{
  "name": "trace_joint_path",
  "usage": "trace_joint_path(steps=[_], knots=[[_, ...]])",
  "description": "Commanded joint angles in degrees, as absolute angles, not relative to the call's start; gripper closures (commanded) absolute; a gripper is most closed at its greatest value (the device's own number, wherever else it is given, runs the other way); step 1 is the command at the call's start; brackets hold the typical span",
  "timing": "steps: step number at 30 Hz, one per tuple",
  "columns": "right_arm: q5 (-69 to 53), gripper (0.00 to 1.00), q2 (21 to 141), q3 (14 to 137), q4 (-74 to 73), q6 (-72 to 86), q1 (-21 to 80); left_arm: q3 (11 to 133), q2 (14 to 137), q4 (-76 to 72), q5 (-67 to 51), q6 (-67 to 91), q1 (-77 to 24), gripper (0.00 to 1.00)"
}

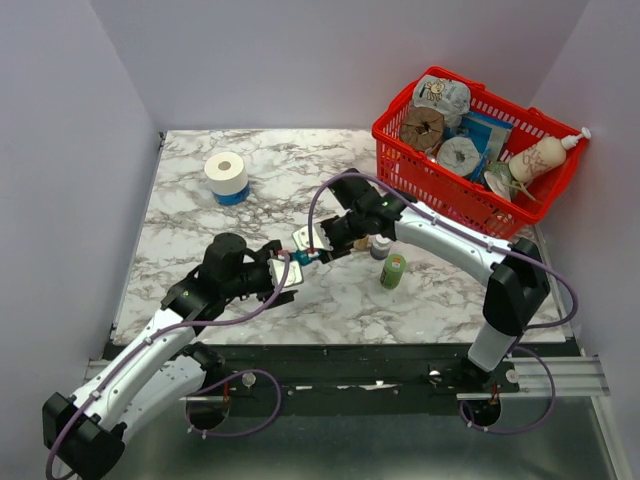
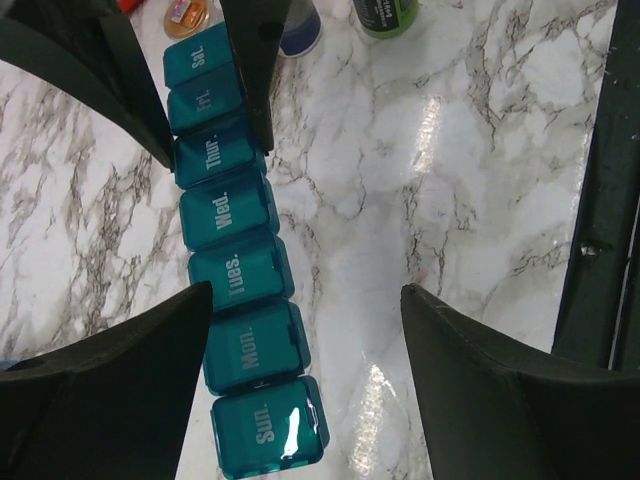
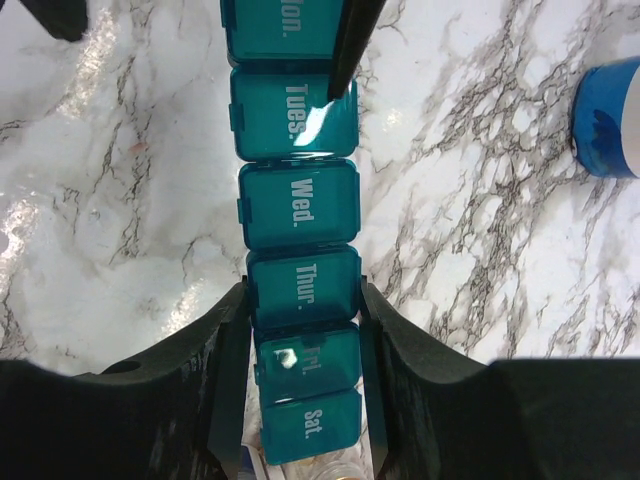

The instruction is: Sort the pills into containers

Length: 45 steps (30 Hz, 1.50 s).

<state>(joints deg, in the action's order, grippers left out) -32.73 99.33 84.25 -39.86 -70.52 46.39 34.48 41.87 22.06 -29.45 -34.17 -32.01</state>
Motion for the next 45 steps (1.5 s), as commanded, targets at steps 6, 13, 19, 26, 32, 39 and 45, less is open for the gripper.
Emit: trace_joint_path(steps=[6, 13, 19, 26, 32, 39, 45], knots=[[-37.00, 0.71, 96.24, 82.00, -40.34, -70.49, 46.58, 34.89, 43.16, 19.61, -19.35, -35.16, -33.83, 0.22], [-38.14, 0.72, 96.07, 82.09, -40.34, -69.44, 46.58, 32.61, 41.04, 17.84, -17.66, -35.50, -33.84, 0.04], [-39.64, 0.72, 95.89, 82.79, -40.69, -68.38, 46.58, 32.52, 41.83, 18.63, -19.95, -35.42, -34.10, 0.17], [-40.52, 0.72, 95.71, 82.97, -40.69, -67.50, 46.58, 32.78, 42.36, 18.98, -20.13, -35.33, -34.19, 0.46], [-41.31, 0.72, 95.54, 82.79, -40.52, -66.97, 46.58, 33.22, 43.15, 19.51, -20.48, -35.07, -34.28, 0.69], [-41.92, 0.72, 95.10, 82.53, -40.17, -65.83, 46.67, 32.61, 42.37, 17.32, -19.07, -32.61, -34.28, 0.27], [-42.45, 0.72, 94.66, 82.53, -40.08, -65.30, 46.67, 31.29, 40.96, 16.35, -18.10, -31.20, -34.19, 0.25]])
